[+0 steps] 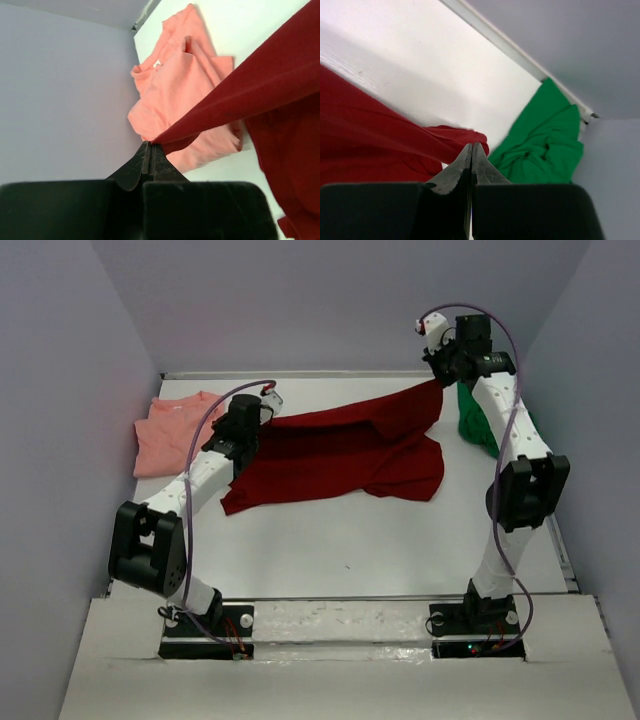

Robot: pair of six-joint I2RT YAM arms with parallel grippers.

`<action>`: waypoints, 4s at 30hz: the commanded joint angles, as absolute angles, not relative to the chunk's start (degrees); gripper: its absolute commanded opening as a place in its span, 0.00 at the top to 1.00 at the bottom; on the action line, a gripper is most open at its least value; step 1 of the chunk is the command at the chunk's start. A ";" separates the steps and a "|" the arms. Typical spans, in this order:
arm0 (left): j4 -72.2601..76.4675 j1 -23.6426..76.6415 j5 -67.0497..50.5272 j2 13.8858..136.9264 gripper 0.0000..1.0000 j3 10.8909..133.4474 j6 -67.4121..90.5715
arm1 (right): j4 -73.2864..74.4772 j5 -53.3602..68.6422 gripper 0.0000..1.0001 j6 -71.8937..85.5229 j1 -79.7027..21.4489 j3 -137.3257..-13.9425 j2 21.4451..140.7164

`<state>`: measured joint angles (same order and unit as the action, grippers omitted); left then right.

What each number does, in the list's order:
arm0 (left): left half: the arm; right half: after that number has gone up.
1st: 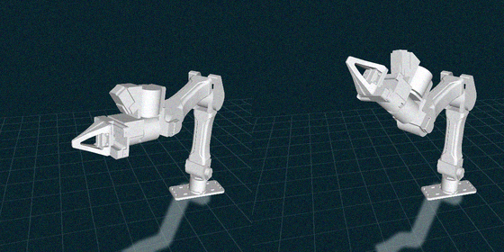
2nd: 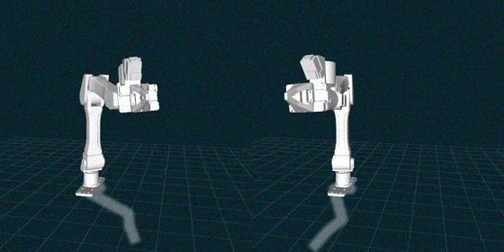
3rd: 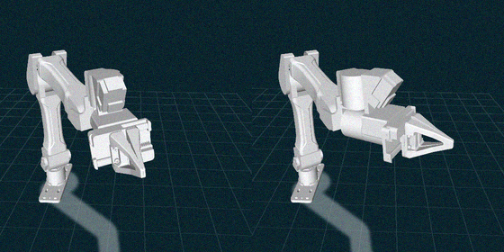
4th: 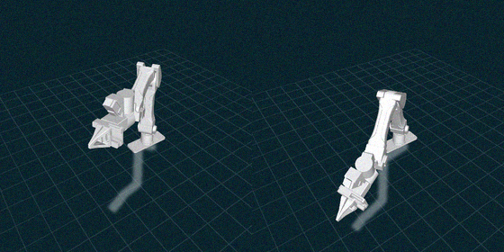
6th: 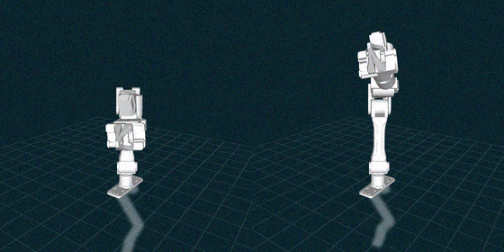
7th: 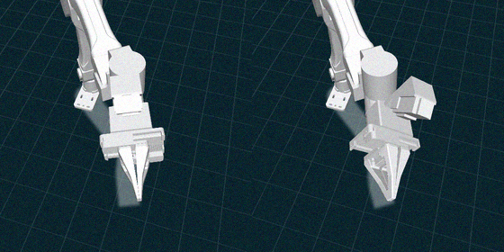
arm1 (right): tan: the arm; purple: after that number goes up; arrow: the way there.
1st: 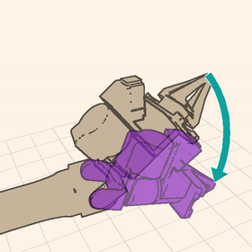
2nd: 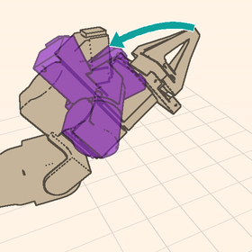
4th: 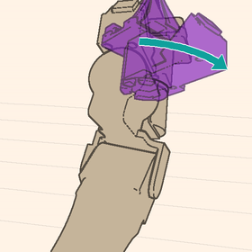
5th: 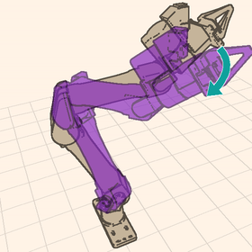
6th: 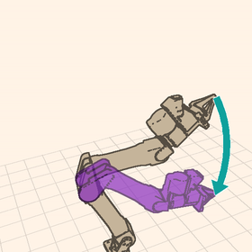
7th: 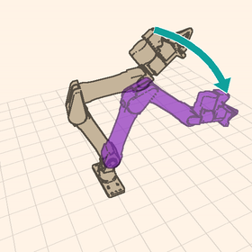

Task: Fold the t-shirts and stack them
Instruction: Flatten the tshirt out

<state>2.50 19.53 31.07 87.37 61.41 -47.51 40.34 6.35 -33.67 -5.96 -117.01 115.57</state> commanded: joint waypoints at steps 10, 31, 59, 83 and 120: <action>-2.90 19.78 35.33 70.94 1.00 66.01 -45.27 | 41.75 3.25 1.00 -33.67 -4.92 -102.33 85.98; -15.91 11.51 17.49 57.56 1.00 88.66 -29.27 | 40.96 4.04 1.00 -26.37 -1.41 -106.94 63.88; 16.79 20.13 39.29 84.92 1.00 97.57 -39.29 | 27.33 2.02 1.00 -30.33 -1.41 -124.21 98.29; -9.75 10.28 9.06 51.49 1.00 89.28 -24.70 | 33.40 5.80 1.00 -22.50 6.06 -106.59 58.96; 44.80 18.98 52.55 103.82 0.01 75.96 -54.91 | 22.32 9.67 0.37 -26.28 4.66 -100.14 100.76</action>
<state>30.50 17.67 45.91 113.03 80.20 -47.83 26.81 9.78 -24.77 4.89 -105.27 112.60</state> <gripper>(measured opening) 0.989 0.624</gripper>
